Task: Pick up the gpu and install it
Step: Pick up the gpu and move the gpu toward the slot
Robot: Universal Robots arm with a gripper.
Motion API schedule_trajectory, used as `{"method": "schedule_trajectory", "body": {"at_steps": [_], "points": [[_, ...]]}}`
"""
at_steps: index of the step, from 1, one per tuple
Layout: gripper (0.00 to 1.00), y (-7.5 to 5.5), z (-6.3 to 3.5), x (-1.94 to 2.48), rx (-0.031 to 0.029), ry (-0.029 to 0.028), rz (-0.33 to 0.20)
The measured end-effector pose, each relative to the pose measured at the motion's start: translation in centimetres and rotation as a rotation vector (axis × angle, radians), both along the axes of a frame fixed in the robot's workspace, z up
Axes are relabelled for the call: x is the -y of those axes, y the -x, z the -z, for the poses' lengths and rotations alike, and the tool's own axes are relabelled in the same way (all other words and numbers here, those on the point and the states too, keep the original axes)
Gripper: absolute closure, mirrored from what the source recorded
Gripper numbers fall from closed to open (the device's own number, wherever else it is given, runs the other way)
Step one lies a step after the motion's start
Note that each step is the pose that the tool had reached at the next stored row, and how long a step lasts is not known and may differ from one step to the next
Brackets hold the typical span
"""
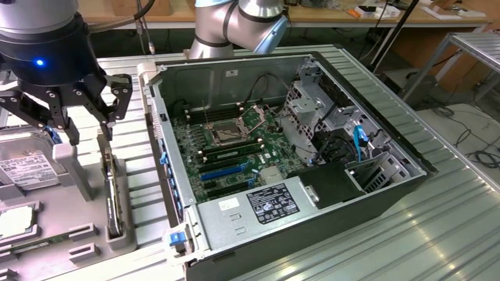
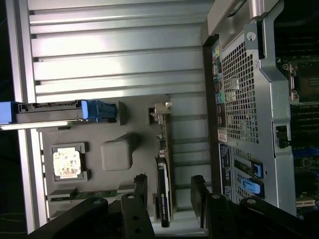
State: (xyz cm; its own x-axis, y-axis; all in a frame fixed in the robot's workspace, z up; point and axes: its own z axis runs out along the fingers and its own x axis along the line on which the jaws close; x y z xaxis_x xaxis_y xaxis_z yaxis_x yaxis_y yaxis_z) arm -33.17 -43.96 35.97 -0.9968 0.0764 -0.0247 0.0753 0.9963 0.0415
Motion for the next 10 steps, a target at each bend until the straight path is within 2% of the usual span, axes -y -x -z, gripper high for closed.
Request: {"method": "schedule_trajectory", "body": {"at_steps": [10], "points": [[0.52,-0.01,0.56,0.75,0.0,0.0019,0.0]]}}
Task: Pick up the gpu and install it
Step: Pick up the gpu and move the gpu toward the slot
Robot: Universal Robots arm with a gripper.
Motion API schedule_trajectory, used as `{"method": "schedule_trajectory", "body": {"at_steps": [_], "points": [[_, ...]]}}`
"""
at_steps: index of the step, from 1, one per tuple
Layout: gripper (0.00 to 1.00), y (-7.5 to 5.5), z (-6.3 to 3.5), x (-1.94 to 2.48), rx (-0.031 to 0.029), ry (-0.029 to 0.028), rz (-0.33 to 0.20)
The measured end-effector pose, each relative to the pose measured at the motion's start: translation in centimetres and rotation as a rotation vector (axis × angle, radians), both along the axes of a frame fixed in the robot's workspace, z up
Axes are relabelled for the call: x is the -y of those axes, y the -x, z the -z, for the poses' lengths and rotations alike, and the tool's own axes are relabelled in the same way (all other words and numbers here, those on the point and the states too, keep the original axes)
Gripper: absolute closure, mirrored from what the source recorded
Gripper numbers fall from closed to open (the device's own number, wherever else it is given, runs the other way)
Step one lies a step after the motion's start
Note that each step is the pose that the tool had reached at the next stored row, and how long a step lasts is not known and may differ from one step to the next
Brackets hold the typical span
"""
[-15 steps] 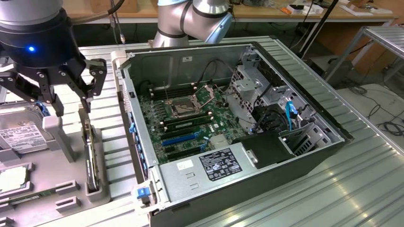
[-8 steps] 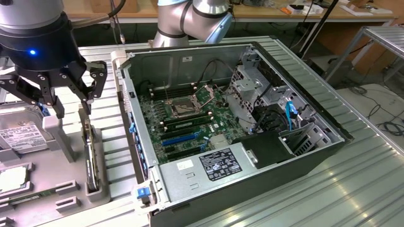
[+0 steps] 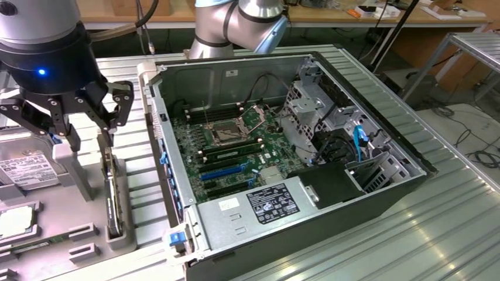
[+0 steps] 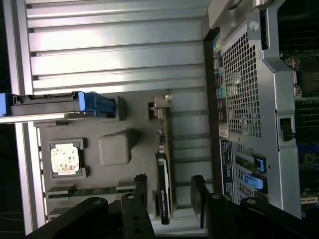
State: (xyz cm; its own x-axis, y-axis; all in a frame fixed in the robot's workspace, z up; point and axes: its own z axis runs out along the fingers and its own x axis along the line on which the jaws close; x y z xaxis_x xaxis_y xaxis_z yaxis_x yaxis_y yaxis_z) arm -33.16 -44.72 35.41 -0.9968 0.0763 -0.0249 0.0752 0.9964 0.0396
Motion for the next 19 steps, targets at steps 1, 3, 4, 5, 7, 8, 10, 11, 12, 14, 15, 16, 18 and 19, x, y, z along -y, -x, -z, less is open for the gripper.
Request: {"method": "schedule_trajectory", "body": {"at_steps": [1,3,4,5,7,8,10,11,12,14,15,16,18,19], "points": [[0.52,0.0,0.04,0.06,0.0001,0.0,0.0],[0.52,0.0,0.12,0.22,0.0,0.0003,0.0],[0.52,0.0,0.15,0.28,0.0001,0.0002,0.0],[0.52,0.0,0.19,0.37,0.0001,0.0003,0.0],[0.52,0.0,0.27,0.55,0.0001,0.0005,0.0],[0.52,0.0,0.34,0.72,0.0001,0.0007,0.0],[0.52,0.0,0.41,0.88,0.0001,0.0009,0.0],[0.52,0.0,0.45,0.98,0.0001,0.0009,0.0],[0.52,0.0,0.48,1.06,0.0001,0.001,0.0],[0.52,0.0,0.56,1.28,0.0001,0.0012,0.0],[0.52,0.0,0.61,1.4,0.0001,0.0014,0.0],[0.52,0.0,0.66,1.54,0.0001,0.0014,0.0],[0.52,0.0,0.72,1.74,0.0001,0.0016,0.0],[0.52,0.0,0.76,1.87,0.0001,0.0017,0.0]]}}
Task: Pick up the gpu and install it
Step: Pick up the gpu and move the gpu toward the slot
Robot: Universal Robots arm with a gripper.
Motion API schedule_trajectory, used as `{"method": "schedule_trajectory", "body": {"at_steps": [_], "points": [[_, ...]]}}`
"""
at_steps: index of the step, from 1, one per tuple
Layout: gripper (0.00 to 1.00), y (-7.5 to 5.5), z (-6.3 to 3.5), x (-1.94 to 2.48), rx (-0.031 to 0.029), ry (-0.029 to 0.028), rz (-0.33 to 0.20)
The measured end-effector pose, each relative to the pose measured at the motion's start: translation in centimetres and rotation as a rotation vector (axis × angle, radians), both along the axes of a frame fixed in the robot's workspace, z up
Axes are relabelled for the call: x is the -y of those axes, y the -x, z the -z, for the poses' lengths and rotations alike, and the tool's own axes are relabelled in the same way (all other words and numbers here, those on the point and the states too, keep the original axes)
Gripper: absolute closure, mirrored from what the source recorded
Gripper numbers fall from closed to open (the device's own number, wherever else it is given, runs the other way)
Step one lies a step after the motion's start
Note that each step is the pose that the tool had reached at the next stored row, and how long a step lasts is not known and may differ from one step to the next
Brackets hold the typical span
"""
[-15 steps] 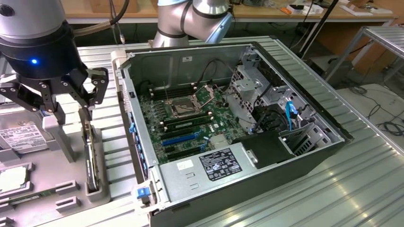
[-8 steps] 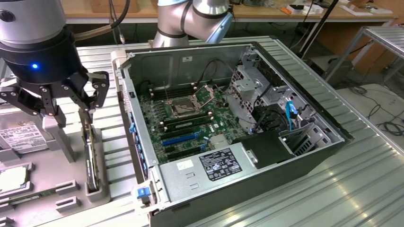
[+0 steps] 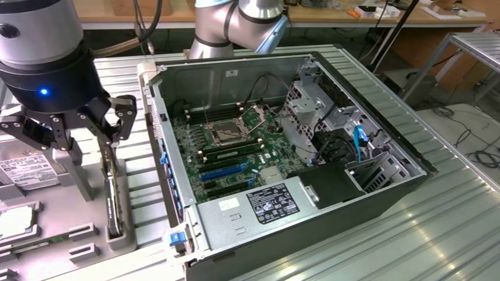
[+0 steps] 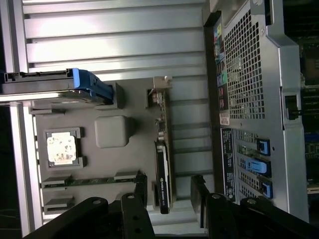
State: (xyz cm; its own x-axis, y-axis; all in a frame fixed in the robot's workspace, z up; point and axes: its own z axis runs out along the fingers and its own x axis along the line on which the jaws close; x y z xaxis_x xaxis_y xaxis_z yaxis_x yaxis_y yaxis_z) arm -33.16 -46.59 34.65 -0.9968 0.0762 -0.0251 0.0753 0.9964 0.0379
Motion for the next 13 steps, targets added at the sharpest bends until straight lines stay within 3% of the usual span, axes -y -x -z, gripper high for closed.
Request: {"method": "schedule_trajectory", "body": {"at_steps": [13], "points": [[0.52,0.0,0.51,1.42,0.0,0.0031,0.0]]}}
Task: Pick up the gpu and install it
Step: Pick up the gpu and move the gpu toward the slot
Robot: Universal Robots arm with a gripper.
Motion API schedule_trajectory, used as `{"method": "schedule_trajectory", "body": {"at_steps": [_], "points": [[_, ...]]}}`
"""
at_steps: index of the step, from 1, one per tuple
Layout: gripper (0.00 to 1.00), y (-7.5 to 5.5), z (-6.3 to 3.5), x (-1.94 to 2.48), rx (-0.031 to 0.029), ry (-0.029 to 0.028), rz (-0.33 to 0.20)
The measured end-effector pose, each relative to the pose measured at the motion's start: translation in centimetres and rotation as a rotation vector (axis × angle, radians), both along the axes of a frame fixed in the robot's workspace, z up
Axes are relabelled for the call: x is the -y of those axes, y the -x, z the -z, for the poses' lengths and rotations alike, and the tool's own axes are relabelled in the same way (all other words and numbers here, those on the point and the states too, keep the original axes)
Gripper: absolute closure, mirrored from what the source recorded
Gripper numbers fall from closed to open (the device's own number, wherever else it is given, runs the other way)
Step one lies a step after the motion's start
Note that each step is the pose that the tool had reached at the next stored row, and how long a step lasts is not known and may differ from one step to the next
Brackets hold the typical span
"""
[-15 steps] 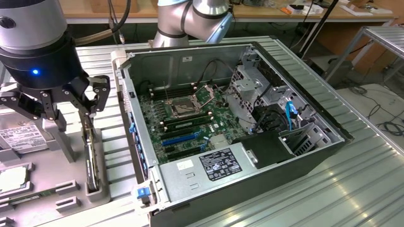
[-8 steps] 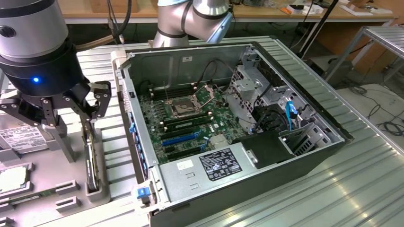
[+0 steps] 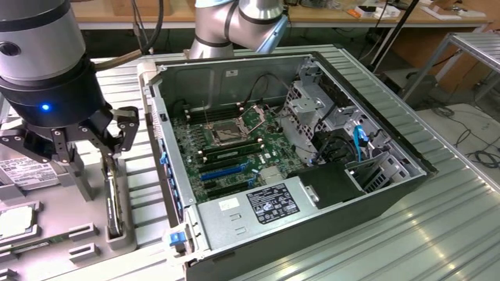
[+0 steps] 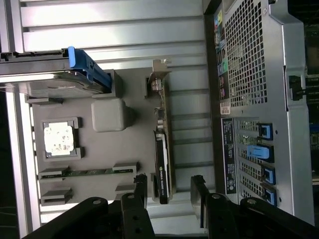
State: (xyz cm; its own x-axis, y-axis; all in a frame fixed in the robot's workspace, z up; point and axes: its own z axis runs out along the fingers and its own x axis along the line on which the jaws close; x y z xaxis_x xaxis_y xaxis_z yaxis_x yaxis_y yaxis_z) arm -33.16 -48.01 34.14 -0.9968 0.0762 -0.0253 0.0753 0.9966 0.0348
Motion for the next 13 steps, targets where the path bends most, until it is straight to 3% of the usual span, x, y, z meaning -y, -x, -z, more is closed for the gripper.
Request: {"method": "schedule_trajectory", "body": {"at_steps": [6,13], "points": [[0.52,0.0,0.19,0.82,-0.0001,0.001,0.0],[0.52,0.0,0.26,0.85,0.0002,0.0009,0.0]]}}
